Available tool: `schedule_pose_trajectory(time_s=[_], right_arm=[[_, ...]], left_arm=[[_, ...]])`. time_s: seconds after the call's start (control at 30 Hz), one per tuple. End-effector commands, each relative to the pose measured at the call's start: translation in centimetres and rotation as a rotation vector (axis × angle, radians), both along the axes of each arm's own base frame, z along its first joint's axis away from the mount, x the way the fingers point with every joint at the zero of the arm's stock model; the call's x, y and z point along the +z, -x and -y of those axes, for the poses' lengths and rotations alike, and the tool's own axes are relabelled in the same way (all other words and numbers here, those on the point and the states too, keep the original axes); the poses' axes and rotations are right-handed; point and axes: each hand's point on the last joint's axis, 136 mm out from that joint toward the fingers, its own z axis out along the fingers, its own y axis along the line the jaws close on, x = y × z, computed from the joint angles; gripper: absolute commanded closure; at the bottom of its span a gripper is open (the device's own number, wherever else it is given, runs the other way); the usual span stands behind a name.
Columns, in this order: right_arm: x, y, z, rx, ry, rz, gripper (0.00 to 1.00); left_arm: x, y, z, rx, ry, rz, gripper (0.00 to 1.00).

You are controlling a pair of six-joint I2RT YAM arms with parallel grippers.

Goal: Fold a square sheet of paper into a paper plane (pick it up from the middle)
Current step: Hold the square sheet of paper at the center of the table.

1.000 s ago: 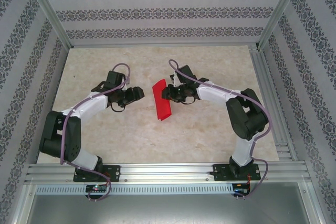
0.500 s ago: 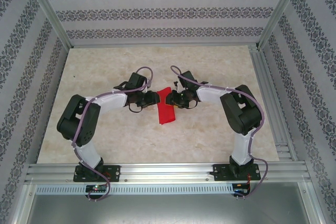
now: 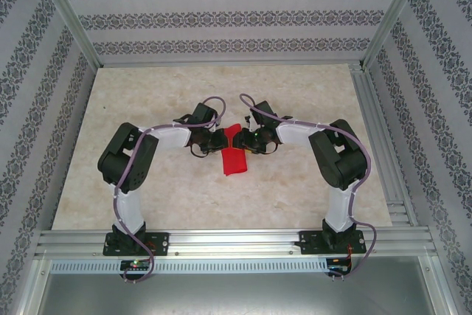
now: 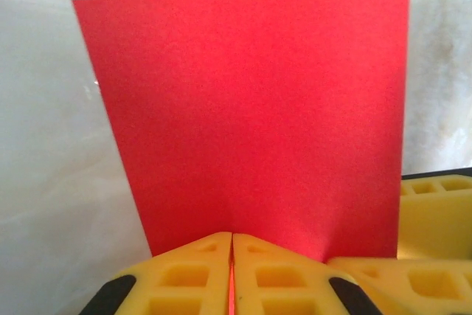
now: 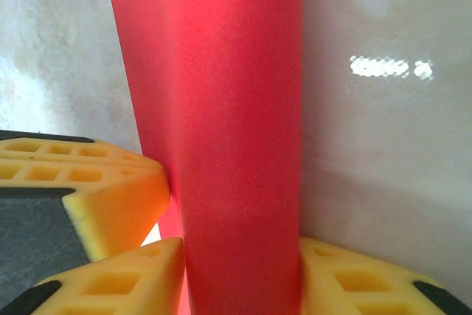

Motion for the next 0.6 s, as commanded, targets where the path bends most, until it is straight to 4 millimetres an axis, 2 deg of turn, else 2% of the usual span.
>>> schedule_pose_trajectory(time_s=[0.0, 0.27, 0.43, 0.57], right_arm=[[0.8, -0.3, 0.9, -0.014, 0.022, 0.016, 0.53], [0.7, 0.3, 1.9, 0.069, 0.127, 0.032, 0.44], [0.2, 0.8, 2.0, 0.136, 0.175, 0.040, 0.44], [-0.2, 0.7, 1.9, 0.122, 0.172, 0.037, 0.49]], left_arm=[[-0.7, 0.4, 0.0, -0.026, -0.049, -0.016, 0.91], [-0.7, 0.5, 0.6, -0.054, -0.044, -0.015, 0.92], [-0.3, 0.1, 1.1, -0.070, -0.037, -0.007, 0.91], [0.4, -0.4, 1.4, -0.073, -0.024, 0.011, 0.91]])
